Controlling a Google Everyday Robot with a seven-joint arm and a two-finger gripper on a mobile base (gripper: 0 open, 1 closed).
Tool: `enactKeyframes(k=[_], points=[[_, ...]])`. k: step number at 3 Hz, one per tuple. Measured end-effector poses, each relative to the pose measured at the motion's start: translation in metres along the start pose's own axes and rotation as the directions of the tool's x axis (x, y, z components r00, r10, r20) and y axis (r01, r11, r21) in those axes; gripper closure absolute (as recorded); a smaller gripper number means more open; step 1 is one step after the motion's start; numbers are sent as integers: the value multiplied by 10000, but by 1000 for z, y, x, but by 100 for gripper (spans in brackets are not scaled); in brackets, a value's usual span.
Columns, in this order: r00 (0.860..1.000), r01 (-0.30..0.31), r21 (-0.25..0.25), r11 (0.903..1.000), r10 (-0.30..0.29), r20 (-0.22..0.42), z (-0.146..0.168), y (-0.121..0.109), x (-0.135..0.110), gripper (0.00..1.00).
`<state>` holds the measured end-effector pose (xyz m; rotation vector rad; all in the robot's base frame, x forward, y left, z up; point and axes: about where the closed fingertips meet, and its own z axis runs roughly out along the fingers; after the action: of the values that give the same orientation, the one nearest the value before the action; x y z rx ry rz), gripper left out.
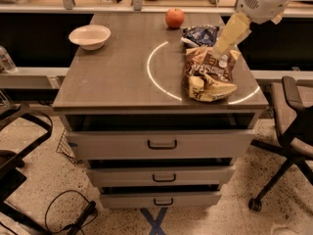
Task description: Move brown chip bag near paper bowl
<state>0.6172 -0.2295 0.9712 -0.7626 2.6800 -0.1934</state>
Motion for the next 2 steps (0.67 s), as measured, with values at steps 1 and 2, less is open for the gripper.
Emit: enactKeyframes(k=[1, 2], points=[[9999, -142, 240, 9996, 143, -41, 1, -3, -3, 0], [9997, -250, -75, 9997, 249, -33, 8, -1, -5, 0]])
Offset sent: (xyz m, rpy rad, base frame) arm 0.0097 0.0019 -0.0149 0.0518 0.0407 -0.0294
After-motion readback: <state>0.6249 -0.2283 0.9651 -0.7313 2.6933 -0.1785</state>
